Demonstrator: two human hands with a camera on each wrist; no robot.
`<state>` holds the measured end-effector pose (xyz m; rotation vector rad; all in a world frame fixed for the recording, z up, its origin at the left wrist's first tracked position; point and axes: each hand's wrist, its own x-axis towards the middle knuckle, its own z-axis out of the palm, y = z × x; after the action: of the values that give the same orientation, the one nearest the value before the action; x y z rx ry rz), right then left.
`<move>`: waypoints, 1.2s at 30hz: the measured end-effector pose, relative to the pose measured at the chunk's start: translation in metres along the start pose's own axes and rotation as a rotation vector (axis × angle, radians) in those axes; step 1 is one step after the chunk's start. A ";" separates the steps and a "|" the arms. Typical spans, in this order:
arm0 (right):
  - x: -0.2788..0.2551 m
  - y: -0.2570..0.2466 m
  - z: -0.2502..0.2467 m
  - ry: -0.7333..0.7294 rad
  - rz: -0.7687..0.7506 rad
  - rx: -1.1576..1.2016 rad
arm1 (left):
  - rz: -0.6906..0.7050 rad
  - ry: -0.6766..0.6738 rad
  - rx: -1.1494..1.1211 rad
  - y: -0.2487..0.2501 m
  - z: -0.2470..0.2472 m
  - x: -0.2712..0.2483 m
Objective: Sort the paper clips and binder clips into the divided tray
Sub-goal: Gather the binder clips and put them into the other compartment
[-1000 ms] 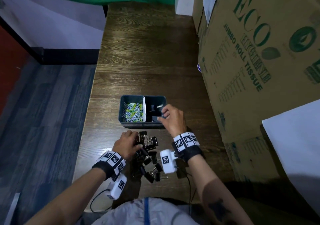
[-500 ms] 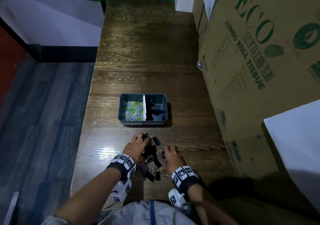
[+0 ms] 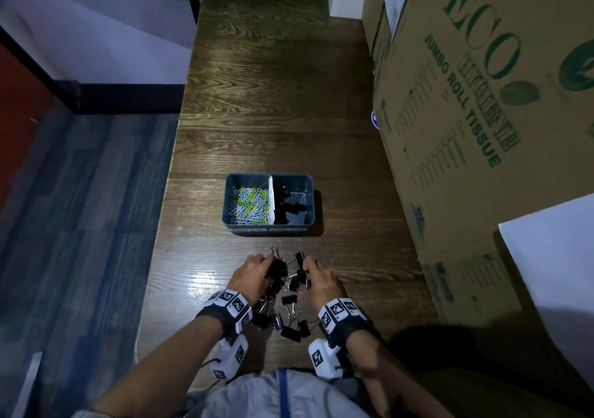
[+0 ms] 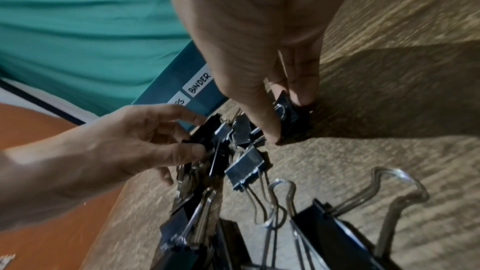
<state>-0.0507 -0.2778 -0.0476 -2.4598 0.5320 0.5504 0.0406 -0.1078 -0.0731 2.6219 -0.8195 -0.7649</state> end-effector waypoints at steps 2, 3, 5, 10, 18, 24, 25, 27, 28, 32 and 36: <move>0.001 0.003 -0.002 0.039 0.020 -0.006 | 0.017 0.028 -0.037 -0.002 -0.002 -0.001; 0.001 0.003 -0.004 0.045 0.043 -0.008 | 0.023 0.041 -0.055 -0.002 -0.003 -0.001; 0.004 0.006 -0.006 0.057 0.083 -0.014 | 0.034 0.074 -0.084 -0.002 -0.009 0.000; 0.004 0.009 -0.021 -0.037 0.179 0.028 | 0.210 0.234 -0.167 0.021 -0.051 0.009; 0.013 0.004 -0.041 -0.148 0.191 0.033 | 0.111 0.514 -0.343 0.070 -0.133 0.071; 0.021 -0.017 -0.099 0.083 0.035 0.157 | 0.087 0.476 -0.202 0.052 -0.124 0.057; 0.026 -0.024 -0.109 0.132 0.001 0.180 | 0.099 0.478 -0.152 0.048 -0.119 0.048; 0.039 -0.037 -0.123 0.248 -0.056 0.224 | 0.134 0.459 -0.084 0.042 -0.107 0.027; 0.046 -0.043 -0.127 0.305 -0.083 0.237 | 0.149 0.429 -0.068 0.039 -0.099 0.018; 0.061 -0.055 -0.126 0.394 -0.157 0.263 | 0.069 0.222 0.020 0.015 -0.064 -0.006; 0.048 -0.046 -0.096 0.338 -0.226 0.235 | -0.042 -0.107 0.126 -0.003 -0.032 -0.018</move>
<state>0.0368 -0.3120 0.0220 -2.3519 0.4128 -0.0212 0.0474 -0.0914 -0.0412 2.7367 -0.8700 -0.8989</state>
